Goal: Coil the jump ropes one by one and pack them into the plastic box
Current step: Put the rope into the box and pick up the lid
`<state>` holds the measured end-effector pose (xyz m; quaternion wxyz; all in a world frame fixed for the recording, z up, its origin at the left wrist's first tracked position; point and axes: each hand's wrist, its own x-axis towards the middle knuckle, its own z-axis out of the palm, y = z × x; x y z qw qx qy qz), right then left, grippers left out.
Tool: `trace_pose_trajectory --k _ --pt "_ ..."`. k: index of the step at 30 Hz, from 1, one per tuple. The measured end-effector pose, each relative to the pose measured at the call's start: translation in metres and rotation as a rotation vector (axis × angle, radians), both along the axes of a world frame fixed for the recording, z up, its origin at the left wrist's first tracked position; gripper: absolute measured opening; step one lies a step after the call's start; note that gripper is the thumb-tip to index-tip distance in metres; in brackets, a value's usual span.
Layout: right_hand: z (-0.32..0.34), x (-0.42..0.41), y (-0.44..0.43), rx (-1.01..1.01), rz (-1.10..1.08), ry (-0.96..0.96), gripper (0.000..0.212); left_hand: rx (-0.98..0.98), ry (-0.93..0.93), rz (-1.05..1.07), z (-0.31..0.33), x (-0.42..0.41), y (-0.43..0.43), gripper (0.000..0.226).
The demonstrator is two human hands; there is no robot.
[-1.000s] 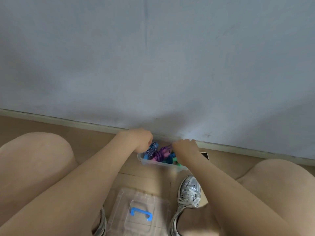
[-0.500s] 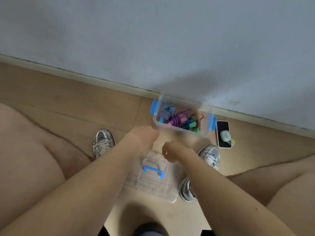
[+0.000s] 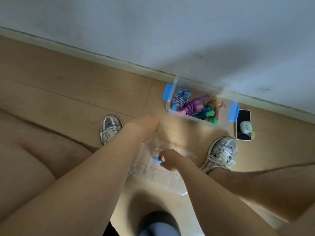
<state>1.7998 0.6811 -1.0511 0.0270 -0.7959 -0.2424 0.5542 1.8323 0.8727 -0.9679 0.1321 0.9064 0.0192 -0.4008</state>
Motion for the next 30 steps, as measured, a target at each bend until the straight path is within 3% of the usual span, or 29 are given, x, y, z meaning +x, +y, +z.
trace_pose_trajectory --k 8,13,17,20,23,25,30 --pt "0.069 0.051 0.013 0.143 -0.099 -0.128 0.033 0.066 -0.031 0.156 0.038 0.007 0.014 0.028" --pt "0.136 0.083 0.014 0.219 -0.101 -0.215 0.072 0.033 -0.220 0.482 0.062 0.009 0.003 0.028" --pt "0.165 0.111 -0.001 0.272 -0.195 -0.377 0.087 -0.119 -0.430 0.737 0.077 0.014 -0.015 0.028" --pt "0.164 0.135 -0.018 0.269 -0.232 -0.544 0.076 -0.293 -0.395 0.765 0.081 0.019 -0.025 0.017" --pt "0.157 0.153 -0.034 0.192 -0.219 -0.648 0.058 -0.404 -0.284 0.701 0.073 0.024 -0.032 0.039" --pt "0.146 0.162 -0.040 0.153 -0.237 -0.647 0.055 -0.435 -0.254 0.683 0.060 0.029 -0.035 0.054" --pt "0.109 0.181 -0.038 0.103 -0.273 -0.578 0.060 -0.471 -0.186 0.669 0.039 0.048 -0.036 0.060"
